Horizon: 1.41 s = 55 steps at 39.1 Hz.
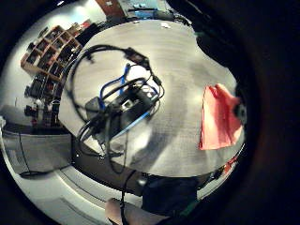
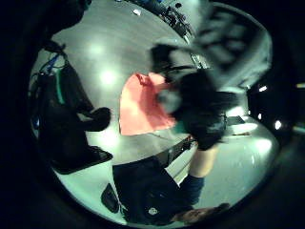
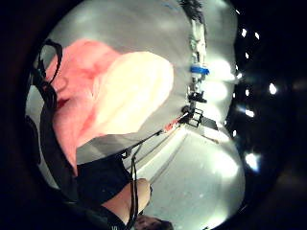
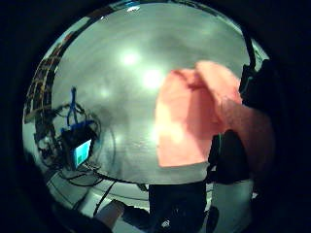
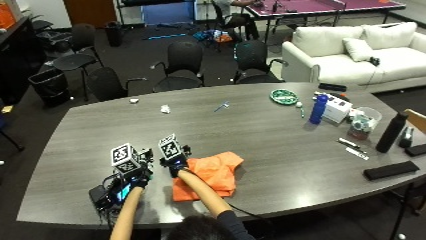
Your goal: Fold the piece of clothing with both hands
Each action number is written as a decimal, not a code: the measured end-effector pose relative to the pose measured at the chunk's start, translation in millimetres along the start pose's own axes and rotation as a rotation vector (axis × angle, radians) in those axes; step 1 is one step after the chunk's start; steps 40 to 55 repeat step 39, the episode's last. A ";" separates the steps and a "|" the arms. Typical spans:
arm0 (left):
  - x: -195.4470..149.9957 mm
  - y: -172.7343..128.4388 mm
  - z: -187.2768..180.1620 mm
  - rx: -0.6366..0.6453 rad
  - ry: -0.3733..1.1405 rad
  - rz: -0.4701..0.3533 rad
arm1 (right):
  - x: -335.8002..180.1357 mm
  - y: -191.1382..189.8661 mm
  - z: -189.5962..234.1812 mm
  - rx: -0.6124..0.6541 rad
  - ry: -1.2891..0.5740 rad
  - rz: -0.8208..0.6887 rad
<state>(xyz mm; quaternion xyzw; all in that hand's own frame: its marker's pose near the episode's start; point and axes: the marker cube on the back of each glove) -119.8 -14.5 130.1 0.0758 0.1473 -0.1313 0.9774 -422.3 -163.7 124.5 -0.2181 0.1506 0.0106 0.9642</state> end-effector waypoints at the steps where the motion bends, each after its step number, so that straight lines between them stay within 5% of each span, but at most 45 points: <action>1: -7.8 -0.7 -1.2 0.004 0.011 -0.018 | -14.9 -3.0 6.8 -0.006 -0.006 0.000; 12: -46.9 6.1 -24.3 0.050 0.057 -0.104 | -72.9 3.1 13.0 0.116 -0.197 -0.202; 17: -56.2 -13.1 -4.7 0.044 0.052 -0.104 | -43.8 -13.0 -13.5 0.326 -0.261 -0.238; 23: -32.1 3.0 -19.6 -0.013 0.025 -0.087 | 34.3 0.6 -35.9 0.436 -0.300 -0.152; 37: 10.4 1.9 -22.9 -0.045 -0.065 -0.015 | 132.9 -13.2 0.1 0.357 -0.368 -0.046; 55: 14.2 2.2 -23.3 -0.059 -0.068 -0.009 | 138.0 -13.2 2.4 0.352 -0.368 -0.036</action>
